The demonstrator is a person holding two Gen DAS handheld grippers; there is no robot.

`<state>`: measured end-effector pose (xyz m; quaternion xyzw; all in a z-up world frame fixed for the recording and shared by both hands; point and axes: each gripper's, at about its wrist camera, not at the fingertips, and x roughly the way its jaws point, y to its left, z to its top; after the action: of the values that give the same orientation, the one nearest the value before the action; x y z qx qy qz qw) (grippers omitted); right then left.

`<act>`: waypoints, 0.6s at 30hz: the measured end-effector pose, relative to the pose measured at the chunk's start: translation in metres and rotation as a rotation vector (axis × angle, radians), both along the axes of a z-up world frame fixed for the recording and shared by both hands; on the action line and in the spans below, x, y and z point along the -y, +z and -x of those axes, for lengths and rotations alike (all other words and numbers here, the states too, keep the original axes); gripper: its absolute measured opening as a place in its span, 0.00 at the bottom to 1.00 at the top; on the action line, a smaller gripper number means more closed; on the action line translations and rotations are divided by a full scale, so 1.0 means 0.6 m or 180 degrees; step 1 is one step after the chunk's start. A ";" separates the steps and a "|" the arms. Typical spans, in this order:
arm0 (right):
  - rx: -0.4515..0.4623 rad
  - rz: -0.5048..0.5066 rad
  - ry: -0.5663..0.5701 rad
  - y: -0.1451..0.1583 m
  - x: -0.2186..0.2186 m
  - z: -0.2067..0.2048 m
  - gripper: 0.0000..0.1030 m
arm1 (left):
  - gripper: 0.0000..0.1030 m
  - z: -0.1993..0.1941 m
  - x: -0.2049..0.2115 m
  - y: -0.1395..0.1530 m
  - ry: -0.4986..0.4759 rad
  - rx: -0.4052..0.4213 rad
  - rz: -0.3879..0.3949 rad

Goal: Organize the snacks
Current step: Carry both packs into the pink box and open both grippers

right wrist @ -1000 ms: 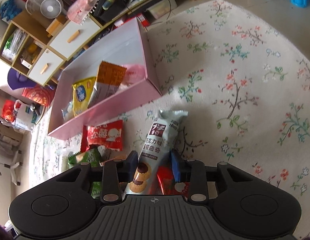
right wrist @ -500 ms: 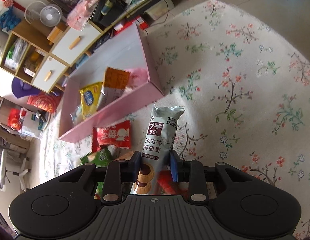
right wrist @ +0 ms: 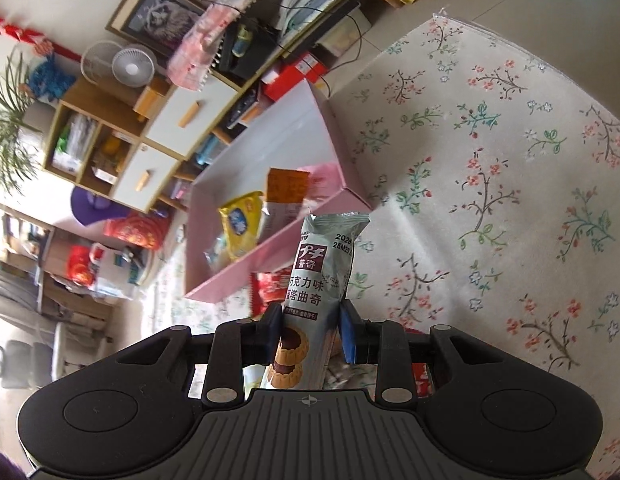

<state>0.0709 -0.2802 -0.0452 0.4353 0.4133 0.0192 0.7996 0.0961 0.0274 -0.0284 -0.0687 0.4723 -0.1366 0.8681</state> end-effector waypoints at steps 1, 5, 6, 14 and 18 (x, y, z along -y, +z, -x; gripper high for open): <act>0.0008 0.0003 -0.0005 0.001 0.000 0.000 0.29 | 0.19 0.000 -0.001 0.003 0.0003 0.0014 0.0012; 0.0054 0.0044 -0.0010 0.009 -0.006 -0.001 0.29 | 0.19 -0.001 0.001 0.017 -0.0020 0.0098 0.0036; 0.0067 0.0056 0.0003 0.011 -0.007 -0.003 0.29 | 0.18 -0.003 0.002 0.021 -0.0025 0.0120 0.0034; 0.0189 0.0207 0.0015 0.044 -0.002 -0.035 0.29 | 0.17 -0.063 0.034 0.068 -0.0072 0.0402 -0.0064; 0.0289 0.0260 -0.0023 0.063 0.007 -0.072 0.29 | 0.17 -0.108 0.060 0.077 -0.0127 0.0497 0.0015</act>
<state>0.1142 -0.2842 -0.0077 0.4025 0.3754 0.0192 0.8347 0.1607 -0.0088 0.0176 -0.0505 0.4041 -0.1599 0.8992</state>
